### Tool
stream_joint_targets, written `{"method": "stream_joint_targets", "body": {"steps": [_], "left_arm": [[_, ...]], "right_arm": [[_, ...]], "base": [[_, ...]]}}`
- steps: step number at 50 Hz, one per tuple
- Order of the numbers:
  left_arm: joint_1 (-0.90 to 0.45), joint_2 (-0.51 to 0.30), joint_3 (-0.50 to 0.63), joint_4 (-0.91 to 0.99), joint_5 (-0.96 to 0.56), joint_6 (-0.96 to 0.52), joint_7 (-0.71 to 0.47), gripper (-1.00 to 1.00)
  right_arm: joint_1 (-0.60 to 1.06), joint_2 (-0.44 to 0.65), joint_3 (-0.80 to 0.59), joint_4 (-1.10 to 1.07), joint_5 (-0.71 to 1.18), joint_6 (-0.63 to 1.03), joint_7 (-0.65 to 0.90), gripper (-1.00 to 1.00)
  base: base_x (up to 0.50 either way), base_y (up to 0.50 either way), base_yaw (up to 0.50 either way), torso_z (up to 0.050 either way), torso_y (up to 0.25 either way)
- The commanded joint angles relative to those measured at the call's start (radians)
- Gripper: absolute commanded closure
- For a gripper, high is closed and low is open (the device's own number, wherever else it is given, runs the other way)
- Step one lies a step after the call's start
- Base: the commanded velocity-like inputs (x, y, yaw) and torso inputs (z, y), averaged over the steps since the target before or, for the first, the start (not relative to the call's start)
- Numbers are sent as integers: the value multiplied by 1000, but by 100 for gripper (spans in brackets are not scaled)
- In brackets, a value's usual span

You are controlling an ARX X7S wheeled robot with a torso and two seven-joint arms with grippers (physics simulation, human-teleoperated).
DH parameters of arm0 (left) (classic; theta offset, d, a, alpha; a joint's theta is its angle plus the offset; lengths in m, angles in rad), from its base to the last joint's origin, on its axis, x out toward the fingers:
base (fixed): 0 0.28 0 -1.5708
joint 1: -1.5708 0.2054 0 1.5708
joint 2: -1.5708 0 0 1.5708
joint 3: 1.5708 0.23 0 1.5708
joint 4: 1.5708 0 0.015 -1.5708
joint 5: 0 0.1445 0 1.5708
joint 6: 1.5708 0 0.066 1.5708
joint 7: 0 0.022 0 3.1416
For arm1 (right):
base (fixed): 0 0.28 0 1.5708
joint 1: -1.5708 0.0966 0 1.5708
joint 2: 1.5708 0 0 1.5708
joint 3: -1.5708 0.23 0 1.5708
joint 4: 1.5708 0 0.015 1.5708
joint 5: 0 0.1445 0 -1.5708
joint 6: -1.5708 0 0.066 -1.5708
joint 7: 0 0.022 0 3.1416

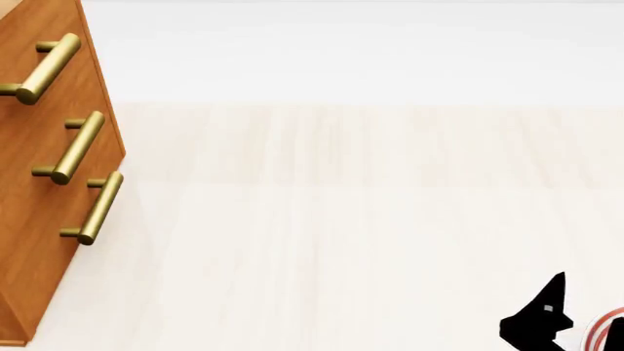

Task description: Put the bowl on top of the cabinet.

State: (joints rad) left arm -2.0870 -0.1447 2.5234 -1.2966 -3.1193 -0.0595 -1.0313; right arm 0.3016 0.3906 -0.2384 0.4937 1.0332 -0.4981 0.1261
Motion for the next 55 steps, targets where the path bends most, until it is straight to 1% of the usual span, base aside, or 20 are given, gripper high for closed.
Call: {"method": "stream_joint_targets", "body": {"steps": [1, 13, 37, 55], "left_arm": [[-7, -10, 10, -12, 15, 34, -22, 100], [6, -22, 9, -12, 17, 58, -44, 100], [18, -45, 17, -12, 20, 76, -43, 100], [43, -63, -1, -12, 17, 76, -40, 100]], "right_arm": [[2, -2, -2, 5, -5, 2, -2, -100], [6, -4, -3, 11, -9, 3, -2, -100], [6, -6, -4, 9, -16, 4, 0, -100], [9, -10, -6, 15, -20, 7, -4, -100]], "base": [[0, 0, 0, 0, 0], [0, 0, 0, 0, 0], [0, 0, 0, 0, 0], [0, 0, 0, 1, 1]]}}
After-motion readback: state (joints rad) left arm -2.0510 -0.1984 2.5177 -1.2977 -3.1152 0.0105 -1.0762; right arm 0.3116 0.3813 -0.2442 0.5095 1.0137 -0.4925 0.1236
